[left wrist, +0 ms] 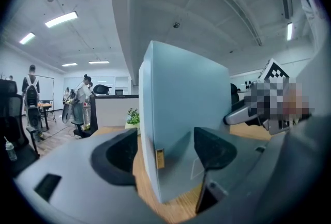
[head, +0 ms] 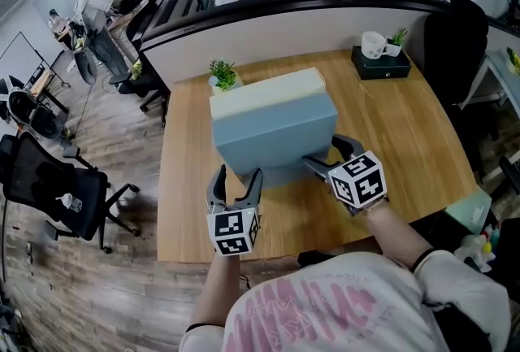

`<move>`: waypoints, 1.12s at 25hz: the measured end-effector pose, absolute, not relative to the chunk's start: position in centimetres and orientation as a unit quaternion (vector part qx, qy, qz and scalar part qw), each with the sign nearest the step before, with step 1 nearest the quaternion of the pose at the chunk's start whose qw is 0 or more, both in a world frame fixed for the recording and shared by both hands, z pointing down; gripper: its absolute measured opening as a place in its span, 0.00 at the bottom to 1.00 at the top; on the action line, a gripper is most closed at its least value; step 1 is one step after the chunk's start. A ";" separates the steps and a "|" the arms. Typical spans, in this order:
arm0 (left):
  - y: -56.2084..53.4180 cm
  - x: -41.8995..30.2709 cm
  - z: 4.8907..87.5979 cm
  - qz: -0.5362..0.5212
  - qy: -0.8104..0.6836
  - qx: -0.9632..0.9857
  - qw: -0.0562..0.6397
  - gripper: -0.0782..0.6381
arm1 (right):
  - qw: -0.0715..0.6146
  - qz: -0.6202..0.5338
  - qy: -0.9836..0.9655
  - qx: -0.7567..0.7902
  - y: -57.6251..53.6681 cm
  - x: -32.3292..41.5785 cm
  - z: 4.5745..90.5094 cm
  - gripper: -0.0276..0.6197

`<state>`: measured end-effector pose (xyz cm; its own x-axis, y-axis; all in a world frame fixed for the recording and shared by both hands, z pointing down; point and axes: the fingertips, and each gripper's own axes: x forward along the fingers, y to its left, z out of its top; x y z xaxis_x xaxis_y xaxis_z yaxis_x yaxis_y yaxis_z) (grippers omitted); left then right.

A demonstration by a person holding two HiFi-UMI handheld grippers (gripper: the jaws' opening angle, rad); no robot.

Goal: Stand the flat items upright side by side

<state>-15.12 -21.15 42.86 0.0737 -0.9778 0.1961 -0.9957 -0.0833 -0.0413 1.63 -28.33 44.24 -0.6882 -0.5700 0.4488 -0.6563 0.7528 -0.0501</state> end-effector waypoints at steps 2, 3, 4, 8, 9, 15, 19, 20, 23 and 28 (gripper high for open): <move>-20.8 -15.3 42.4 0.078 -0.678 0.729 0.052 0.59 | 0.201 0.109 -0.912 0.340 -28.3 1.7 43.9 0.60; -20.7 -15.3 42.1 0.074 -0.679 0.729 0.052 0.59 | 0.197 0.112 -0.912 0.342 -28.3 1.8 43.7 0.60; -20.5 -15.4 41.9 0.070 -0.680 0.728 0.053 0.59 | 0.193 0.114 -0.912 0.344 -28.2 1.8 43.5 0.60; -19.9 -15.3 40.8 0.053 -0.681 0.729 0.055 0.58 | 0.179 0.109 -0.909 0.359 -28.1 2.6 42.5 0.60; -19.6 -15.2 40.6 0.047 -0.681 0.729 0.057 0.58 | 0.176 0.109 -0.907 0.366 -28.1 3.0 42.3 0.60; -17.5 -15.2 41.3 0.036 -0.698 0.708 0.099 0.42 | 0.159 0.152 -0.888 0.404 -27.3 5.9 43.3 0.57; -15.1 -14.7 43.5 0.054 -0.706 0.692 0.140 0.29 | 0.148 0.211 -0.866 0.428 -25.7 7.5 45.7 0.47; -14.4 -14.4 44.1 0.052 -0.704 0.691 0.155 0.24 | 0.142 0.230 -0.860 0.432 -25.2 7.6 46.3 0.43; -12.3 -13.5 45.9 0.038 -0.695 0.688 0.206 0.11 | 0.118 0.265 -0.847 0.445 -23.5 7.5 47.3 0.27; -9.6 -12.1 45.7 -0.013 -0.681 0.693 0.237 0.11 | 0.119 0.274 -0.846 0.441 -19.9 5.6 47.6 0.07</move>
